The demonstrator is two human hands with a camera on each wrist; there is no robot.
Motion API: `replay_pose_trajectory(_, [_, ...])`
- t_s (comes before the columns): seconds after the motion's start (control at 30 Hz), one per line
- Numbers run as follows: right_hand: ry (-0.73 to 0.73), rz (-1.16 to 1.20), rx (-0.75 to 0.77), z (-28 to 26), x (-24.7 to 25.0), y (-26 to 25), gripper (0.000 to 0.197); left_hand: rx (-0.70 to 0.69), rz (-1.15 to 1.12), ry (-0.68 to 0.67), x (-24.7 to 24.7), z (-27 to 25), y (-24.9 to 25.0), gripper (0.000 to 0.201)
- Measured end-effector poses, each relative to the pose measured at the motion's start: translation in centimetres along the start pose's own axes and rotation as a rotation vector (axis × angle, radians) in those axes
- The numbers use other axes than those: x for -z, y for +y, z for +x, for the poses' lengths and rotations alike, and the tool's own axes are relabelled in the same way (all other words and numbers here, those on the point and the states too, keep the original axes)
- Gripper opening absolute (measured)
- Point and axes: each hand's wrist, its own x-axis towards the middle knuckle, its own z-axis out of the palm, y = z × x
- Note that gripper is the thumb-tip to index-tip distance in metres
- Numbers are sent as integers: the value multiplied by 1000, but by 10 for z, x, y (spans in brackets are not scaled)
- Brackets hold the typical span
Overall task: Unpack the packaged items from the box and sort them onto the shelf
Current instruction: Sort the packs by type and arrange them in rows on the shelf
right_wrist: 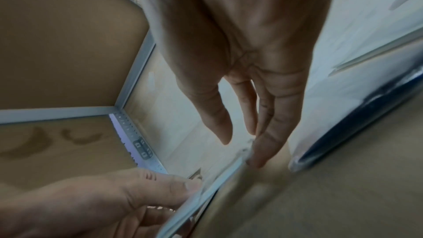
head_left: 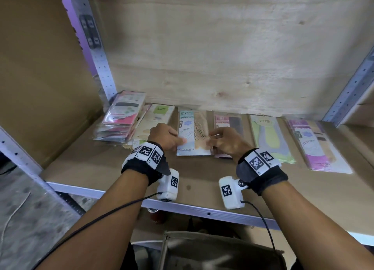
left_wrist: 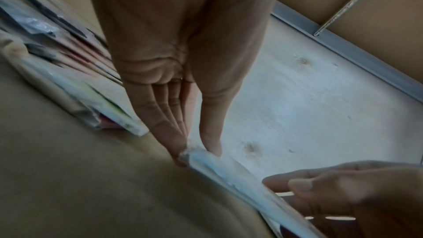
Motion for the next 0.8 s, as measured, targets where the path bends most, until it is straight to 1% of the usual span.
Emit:
replay_pose_trajectory(0.13, [-4, -115, 14, 2, -9, -2, 33, 34, 65, 13, 5, -3, -5, 24])
replay_pose_trajectory(0.23, [-8, -346, 76, -1, -8, -3, 30, 70, 68, -6, 6, -5, -4, 26])
replay_pose_trajectory(0.3, [-17, -425, 93, -4, -8, -3, 27, 75, 80, -24, 5, -6, -3, 31])
replay_pose_trajectory(0.37, [-44, -401, 83, -6, -9, -3, 20, 77, 81, -44, 5, -6, -1, 34])
replay_pose_trajectory(0.47, [-97, -291, 46, -7, -10, -6, 23, 85, 67, -52, 4, -7, 0, 31])
replay_pose_trajectory(0.6, [-114, -229, 64, -9, -9, -6, 23, 94, 34, -61, 4, -5, 1, 24])
replay_pose_trajectory(0.67, [-109, -230, 79, -10, -8, -6, 23, 92, 26, -63, 4, -4, 2, 30])
replay_pose_trajectory(0.8, [-102, -231, 86, -12, -8, -8, 24, 41, 70, -53, 4, -1, 4, 51])
